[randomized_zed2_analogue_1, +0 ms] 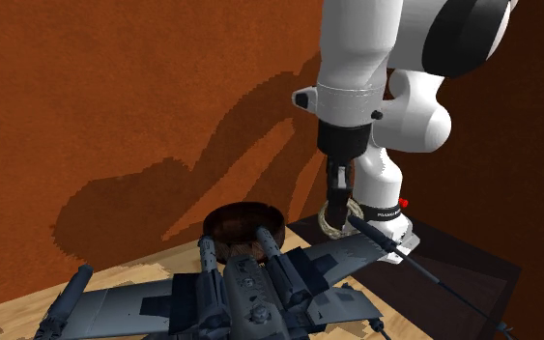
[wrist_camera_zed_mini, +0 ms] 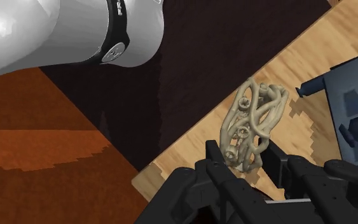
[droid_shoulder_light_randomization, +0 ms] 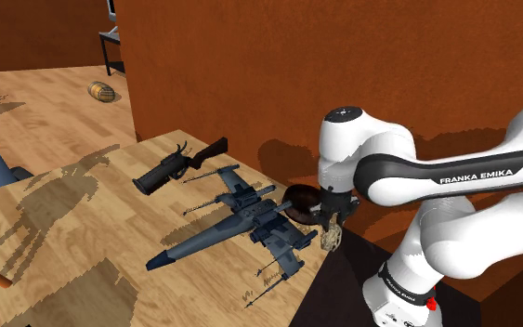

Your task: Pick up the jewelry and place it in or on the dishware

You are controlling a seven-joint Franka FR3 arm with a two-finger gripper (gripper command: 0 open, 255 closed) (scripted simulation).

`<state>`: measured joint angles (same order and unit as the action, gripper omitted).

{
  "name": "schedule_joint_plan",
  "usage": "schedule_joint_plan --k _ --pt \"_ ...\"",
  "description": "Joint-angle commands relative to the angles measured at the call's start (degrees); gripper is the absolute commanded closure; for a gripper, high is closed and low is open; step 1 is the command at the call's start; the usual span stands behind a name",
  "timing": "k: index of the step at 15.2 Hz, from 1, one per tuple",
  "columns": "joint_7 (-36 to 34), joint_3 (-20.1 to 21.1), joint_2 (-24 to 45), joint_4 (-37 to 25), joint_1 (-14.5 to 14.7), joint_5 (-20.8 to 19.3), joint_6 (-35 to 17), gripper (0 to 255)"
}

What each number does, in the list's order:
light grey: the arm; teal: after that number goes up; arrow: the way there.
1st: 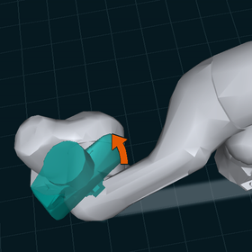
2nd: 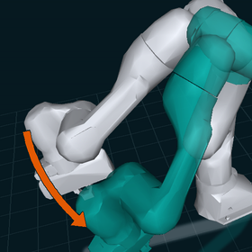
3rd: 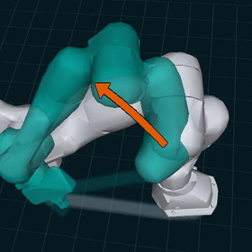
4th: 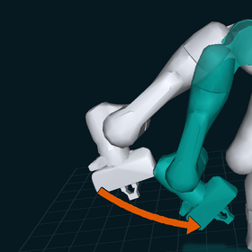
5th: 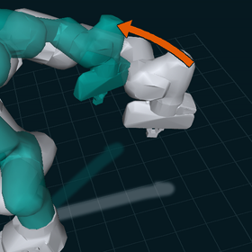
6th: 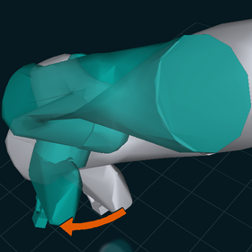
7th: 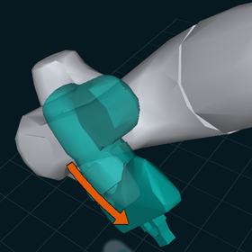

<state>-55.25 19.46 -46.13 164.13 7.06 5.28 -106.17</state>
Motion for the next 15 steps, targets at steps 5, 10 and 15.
schedule_joint_plan --k 5,10,15 --pt "0.70 -1.14 -2.12 -3.68 -0.20 -0.80 5.75 255" --pt "1.23 -1.97 -3.21 -6.96 -0.44 -1.47 10.05 255" --pt "1.68 -2.64 -3.77 -10.03 -0.69 -2.05 13.64 255"
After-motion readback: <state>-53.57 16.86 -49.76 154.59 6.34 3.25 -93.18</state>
